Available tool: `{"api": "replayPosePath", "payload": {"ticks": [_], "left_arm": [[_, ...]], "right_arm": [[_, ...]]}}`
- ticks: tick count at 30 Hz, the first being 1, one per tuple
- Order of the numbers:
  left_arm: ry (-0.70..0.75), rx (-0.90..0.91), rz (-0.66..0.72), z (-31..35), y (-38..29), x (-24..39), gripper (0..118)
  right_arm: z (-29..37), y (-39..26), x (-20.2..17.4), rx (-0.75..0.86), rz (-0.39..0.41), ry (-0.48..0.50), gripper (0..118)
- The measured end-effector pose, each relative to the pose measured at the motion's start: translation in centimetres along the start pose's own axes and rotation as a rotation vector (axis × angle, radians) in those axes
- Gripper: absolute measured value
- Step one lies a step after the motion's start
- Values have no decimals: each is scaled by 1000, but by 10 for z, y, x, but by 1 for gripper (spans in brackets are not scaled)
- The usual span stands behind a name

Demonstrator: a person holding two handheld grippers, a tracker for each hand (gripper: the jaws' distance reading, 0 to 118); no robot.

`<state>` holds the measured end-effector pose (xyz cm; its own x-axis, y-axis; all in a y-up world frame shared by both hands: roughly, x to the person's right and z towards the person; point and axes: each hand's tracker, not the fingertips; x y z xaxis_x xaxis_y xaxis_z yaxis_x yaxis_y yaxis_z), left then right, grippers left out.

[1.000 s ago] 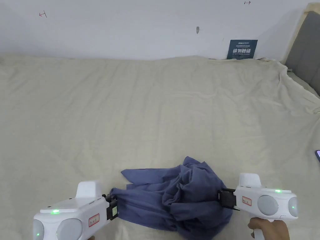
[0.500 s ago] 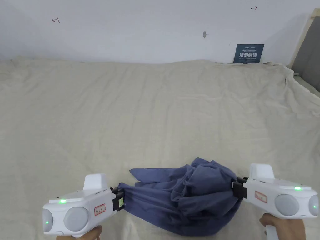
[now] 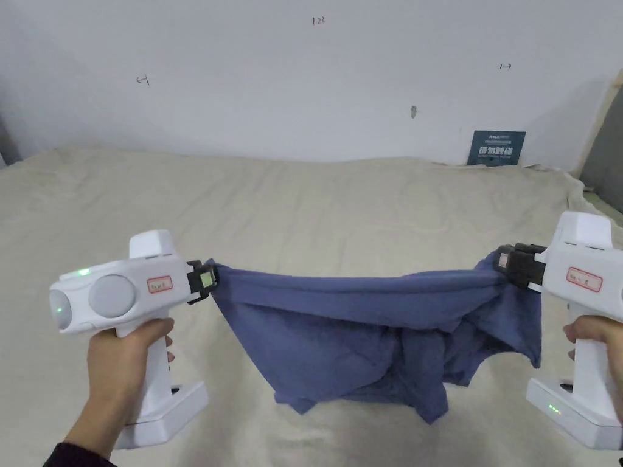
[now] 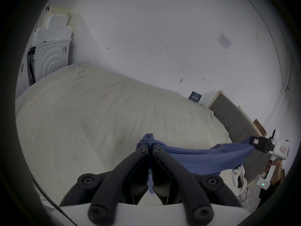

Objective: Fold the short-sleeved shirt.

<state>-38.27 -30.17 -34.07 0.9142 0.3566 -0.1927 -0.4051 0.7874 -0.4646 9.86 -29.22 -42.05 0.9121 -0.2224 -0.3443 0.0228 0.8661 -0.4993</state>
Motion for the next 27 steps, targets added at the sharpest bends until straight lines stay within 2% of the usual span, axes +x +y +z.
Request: {"api": "replayPosePath", "payload": {"ticks": [9, 18, 21, 27], "left_arm": [[36, 98, -105, -20, 105, 37, 0], [117, 198, -269, -39, 184, 74, 0], [154, 239, -348, -46, 202, 84, 0], [154, 267, -366, -66, 202, 84, 0]], "right_arm": [[-35, 90, -16, 56, 76, -14, 4], [-63, 166, -33, 171, 154, -60, 4], [-71, 185, -38, 221, 168, -69, 4], [-93, 183, -34, 253, 159, -82, 4]]}}
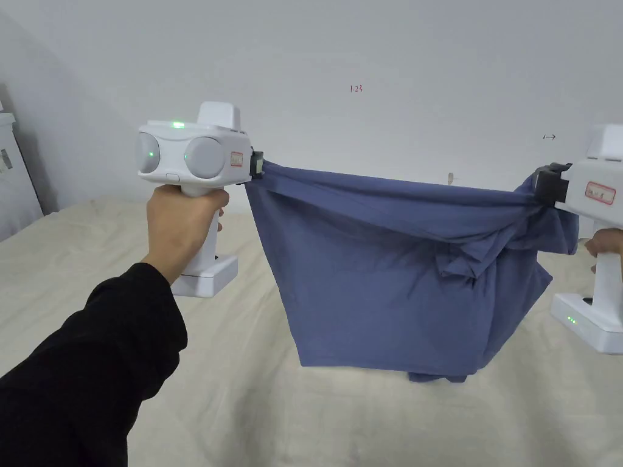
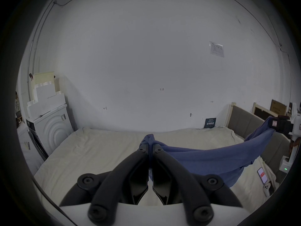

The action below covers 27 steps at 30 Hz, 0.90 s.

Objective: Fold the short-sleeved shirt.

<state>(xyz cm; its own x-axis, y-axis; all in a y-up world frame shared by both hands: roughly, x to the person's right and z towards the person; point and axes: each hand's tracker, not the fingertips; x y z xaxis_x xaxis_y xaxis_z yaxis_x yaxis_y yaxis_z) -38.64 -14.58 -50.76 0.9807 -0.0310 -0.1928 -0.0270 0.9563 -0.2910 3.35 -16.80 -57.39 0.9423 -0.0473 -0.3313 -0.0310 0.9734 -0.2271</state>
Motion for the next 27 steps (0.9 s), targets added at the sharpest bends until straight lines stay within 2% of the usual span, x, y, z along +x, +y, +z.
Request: {"api": "replayPosePath", "payload": {"ticks": [7, 11, 13, 19, 27], "left_arm": [[-8, -149, -38, -34, -97, 8, 0], [-24, -259, -51, -33, -169, 12, 0], [-28, -304, -49, -32, -209, 10, 0], [-43, -439, -2, 13, -305, 1, 0], [-28, -542, 66, 103, -384, -21, 0]], "right_arm": [[-23, -97, 4, -151, -39, -44, 4], [-16, -169, 2, -271, -48, -48, 4], [-5, -206, 1, -329, -84, -38, 4], [48, -292, -4, -437, -176, -33, 4], [129, -358, -21, -519, -224, -40, 4]]}}
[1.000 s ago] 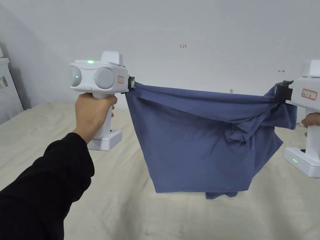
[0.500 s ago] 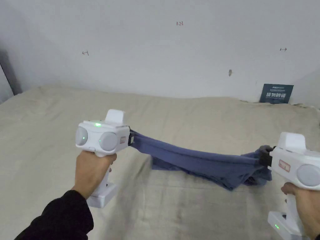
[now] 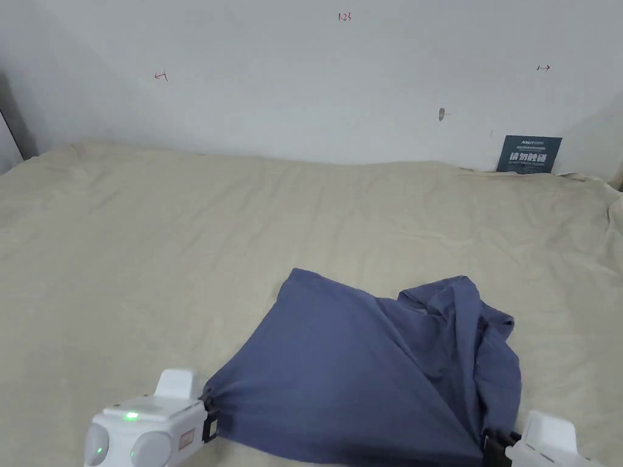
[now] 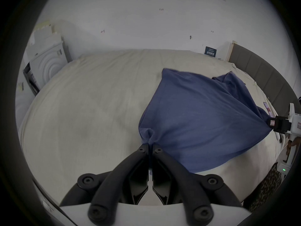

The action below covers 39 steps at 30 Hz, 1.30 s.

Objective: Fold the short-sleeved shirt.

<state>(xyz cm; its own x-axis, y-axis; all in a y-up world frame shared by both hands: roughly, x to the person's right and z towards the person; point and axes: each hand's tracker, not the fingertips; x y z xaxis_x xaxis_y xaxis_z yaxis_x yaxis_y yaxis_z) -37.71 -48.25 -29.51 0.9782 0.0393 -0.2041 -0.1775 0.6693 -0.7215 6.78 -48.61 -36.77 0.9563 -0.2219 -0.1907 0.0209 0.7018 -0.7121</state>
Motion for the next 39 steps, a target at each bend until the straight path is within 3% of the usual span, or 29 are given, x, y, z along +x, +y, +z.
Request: {"api": "replayPosePath", "payload": {"ticks": [13, 21, 25, 27, 29, 31, 32, 39], "left_arm": [[41, -88, -16, 54, -96, -20, 0], [66, -154, 35, 36, -110, -17, 0], [80, -158, 60, 36, -105, -18, 2], [66, -164, 75, 40, -99, -18, 22], [57, -165, 107, 50, -90, -18, 70], [42, -112, 127, 64, -77, -15, 103], [35, -64, 121, 72, -70, -13, 107], [10, 225, 66, 135, -3, 10, 107]], "right_arm": [[59, -88, -11, -52, 13, -6, 4], [39, -112, -2, -139, -47, -33, 5], [43, -107, -9, -147, -35, -35, 5], [47, -102, -12, -154, -26, -32, 12], [55, -93, -14, -147, -15, -30, 47], [66, -78, -12, -74, -12, 14, 74], [73, -69, -11, -32, -10, 18, 78], [143, 7, -17, 266, 81, -14, 86]]}}
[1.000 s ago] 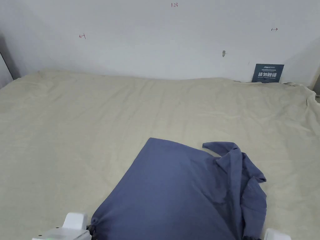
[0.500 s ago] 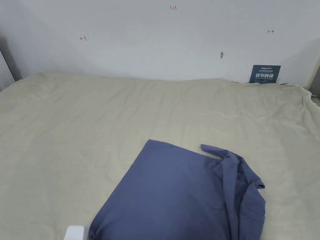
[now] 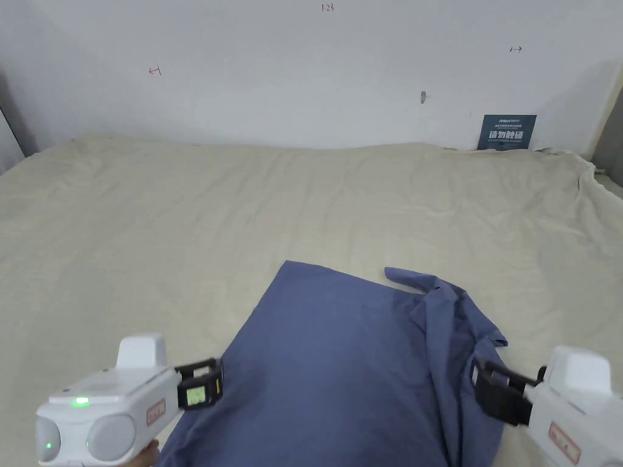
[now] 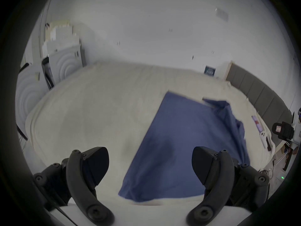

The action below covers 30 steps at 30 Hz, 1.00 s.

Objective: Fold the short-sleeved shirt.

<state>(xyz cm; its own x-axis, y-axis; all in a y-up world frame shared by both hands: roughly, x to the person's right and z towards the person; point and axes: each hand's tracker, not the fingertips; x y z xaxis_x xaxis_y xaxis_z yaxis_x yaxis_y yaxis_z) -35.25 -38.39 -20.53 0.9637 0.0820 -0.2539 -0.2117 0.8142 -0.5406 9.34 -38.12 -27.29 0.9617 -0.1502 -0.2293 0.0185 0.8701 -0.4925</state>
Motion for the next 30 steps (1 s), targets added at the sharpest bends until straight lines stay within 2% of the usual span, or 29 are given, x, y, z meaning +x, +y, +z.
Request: {"api": "replayPosePath", "payload": {"ticks": [4, 7, 9, 10, 11, 12, 13, 14, 15, 23, 30], "left_arm": [[-7, 133, -4, 17, 27, 13, 107], [2, 202, -30, 24, 36, 22, 107], [11, 235, -55, 28, 37, 26, 102], [0, 247, -65, 28, 37, 29, 90], [-9, 255, -67, 29, 36, 30, 75], [-23, 264, -64, 31, 36, 31, 51], [-41, 264, -53, 30, 36, 32, 19], [-62, 250, -40, 29, 36, 32, 3], [-54, 242, -30, 29, 35, 33, 0], [-82, 201, -42, 7, 41, 41, 0], [-109, 102, -83, -66, 88, 55, 0]], "right_arm": [[25, 32, -1, 130, 53, -40, 86], [40, 43, 0, 189, 42, -52, 85], [42, 45, 7, 210, 53, -65, 83], [45, 45, 8, 223, 56, -73, 76], [48, 45, 8, 234, 63, -77, 64], [50, 46, 5, 239, 68, -78, 44], [51, 46, 4, 239, 81, -82, 8], [52, 46, 4, 240, 86, -82, 0], [52, 44, 4, 244, 89, -80, 0], [44, 44, 4, 225, 83, -63, 0], [14, 52, 12, 198, 77, -75, 0]]}}
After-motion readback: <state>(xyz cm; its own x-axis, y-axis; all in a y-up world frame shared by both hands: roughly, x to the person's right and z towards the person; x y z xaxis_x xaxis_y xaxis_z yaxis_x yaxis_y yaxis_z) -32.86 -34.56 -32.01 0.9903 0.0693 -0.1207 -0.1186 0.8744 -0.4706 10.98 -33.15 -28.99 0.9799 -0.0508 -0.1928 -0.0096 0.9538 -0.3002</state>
